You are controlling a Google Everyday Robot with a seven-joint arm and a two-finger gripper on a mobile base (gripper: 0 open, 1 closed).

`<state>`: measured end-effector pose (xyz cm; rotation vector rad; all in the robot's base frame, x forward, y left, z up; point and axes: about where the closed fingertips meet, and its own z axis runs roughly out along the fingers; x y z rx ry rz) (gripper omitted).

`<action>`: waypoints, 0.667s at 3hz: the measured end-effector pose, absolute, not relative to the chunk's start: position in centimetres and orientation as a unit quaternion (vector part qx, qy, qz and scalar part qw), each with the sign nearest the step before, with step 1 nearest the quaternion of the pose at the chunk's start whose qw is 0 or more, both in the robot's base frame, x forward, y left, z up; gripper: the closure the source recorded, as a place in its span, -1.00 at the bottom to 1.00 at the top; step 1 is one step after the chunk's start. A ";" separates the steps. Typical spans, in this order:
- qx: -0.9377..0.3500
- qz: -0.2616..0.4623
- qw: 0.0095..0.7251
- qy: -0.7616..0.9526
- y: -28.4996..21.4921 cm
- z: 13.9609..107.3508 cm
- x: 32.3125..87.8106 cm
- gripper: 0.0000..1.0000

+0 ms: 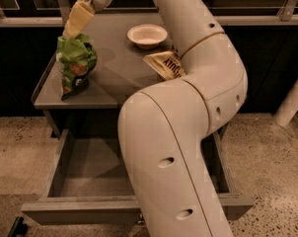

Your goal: Pick green rice chip bag from top drawer and place on counter

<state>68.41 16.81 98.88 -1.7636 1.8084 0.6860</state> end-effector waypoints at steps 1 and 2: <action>-0.651 0.253 0.259 0.667 16.8 98.9 68.4 -1.00; -0.651 0.253 0.259 0.667 16.8 98.9 68.4 -1.00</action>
Offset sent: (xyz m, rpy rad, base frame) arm 0.0000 0.0000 0.0000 0.0000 0.0000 0.0000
